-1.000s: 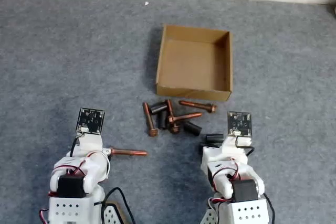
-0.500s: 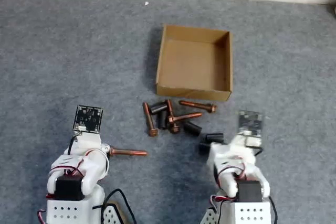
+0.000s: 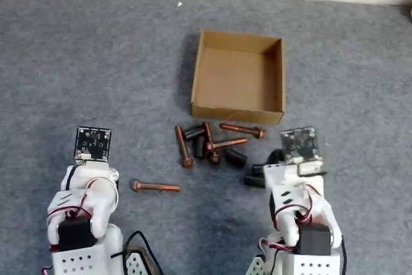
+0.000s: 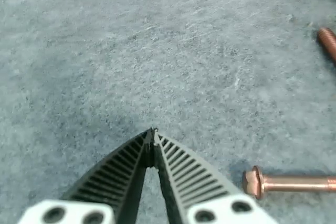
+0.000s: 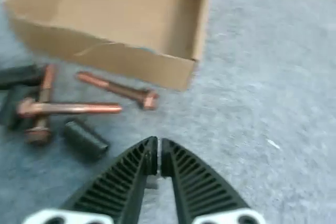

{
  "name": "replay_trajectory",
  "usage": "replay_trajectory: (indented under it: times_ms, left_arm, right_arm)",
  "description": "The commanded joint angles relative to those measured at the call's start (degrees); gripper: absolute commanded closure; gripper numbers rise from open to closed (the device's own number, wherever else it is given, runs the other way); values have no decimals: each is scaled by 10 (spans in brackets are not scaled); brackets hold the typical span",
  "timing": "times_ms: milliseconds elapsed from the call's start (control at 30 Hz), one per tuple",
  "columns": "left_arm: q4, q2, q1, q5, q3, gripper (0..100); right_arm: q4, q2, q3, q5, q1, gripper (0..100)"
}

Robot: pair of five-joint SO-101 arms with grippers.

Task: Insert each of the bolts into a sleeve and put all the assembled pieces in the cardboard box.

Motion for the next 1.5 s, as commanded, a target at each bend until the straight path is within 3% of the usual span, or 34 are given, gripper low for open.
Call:
replay_trajectory:
  times_ms: [0, 267, 467, 600, 1133, 1467]
  left_arm:
    - [-11, 0, -11, -11, -28, 992]
    - [-12, 0, -11, -11, -26, 989]
    - [-12, 0, -11, -13, -24, 989]
    - [-12, 0, -11, -13, -24, 989]
    - [-12, 0, -11, -13, -23, 989]
    - [-12, 0, -2, -13, -22, 989]
  right_arm:
    - [30, 91, -109, 11, -51, 924]
    - [63, 374, -269, 11, -161, 920]
    - [61, 554, -327, 11, -191, 835]
    - [22, 636, -342, 14, -205, 836]
    - [-135, 843, -344, 66, -197, 836]
    - [-164, 902, -344, 67, -188, 836]
